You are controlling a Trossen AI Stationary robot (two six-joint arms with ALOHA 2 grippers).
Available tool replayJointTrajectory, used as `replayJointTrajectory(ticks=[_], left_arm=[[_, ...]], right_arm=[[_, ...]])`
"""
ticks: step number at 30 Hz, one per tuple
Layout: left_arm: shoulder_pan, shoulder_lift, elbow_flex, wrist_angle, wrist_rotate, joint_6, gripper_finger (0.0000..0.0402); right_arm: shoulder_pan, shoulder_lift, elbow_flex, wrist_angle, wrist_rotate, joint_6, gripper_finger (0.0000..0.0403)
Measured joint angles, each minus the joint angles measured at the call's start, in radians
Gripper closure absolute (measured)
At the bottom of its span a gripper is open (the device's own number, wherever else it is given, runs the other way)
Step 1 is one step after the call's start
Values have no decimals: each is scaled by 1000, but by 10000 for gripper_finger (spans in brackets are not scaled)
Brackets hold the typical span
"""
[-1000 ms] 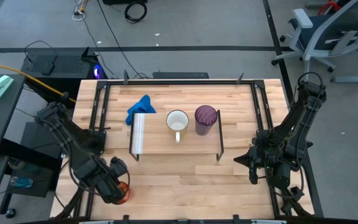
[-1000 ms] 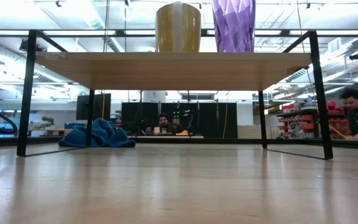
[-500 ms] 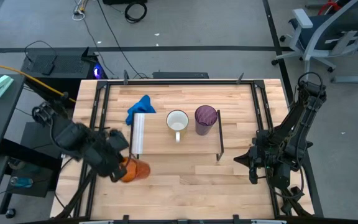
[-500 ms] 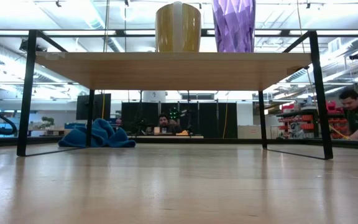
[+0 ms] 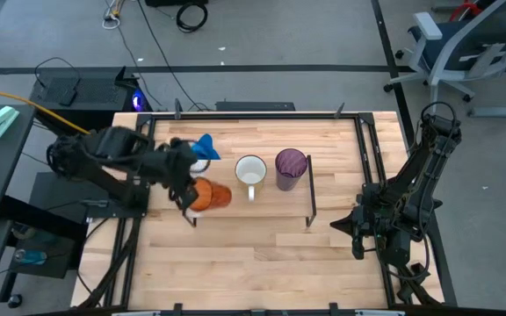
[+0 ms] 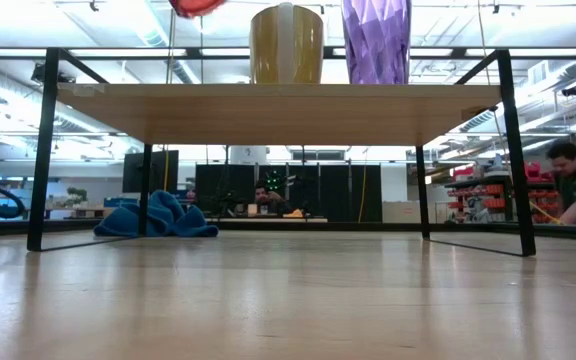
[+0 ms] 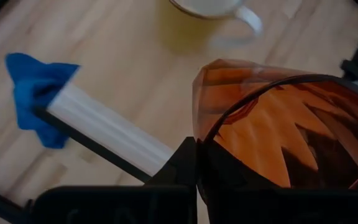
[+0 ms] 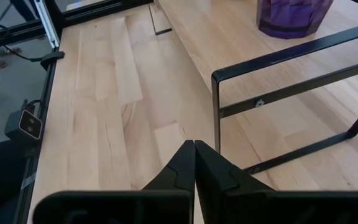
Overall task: Stack small to large cups/mugs on shelf
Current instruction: Put the orange cup on the shelf
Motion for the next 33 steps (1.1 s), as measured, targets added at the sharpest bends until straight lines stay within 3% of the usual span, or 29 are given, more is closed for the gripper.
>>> replayJointTrajectory(ticks=[13, 20, 25, 33], left_arm=[[271, 0, 0, 0, 102, 118, 389], [390, 2, 0, 0, 109, 154, 389], [439, 2, -13, 1, 112, 162, 389], [472, 6, -131, 1, 219, 164, 389]], right_arm=[[0, 0, 0, 0, 5, 18, 392], [0, 0, 0, 1, 5, 30, 392], [0, 0, 0, 1, 5, 30, 392], [0, 0, 0, 1, 5, 32, 392]])
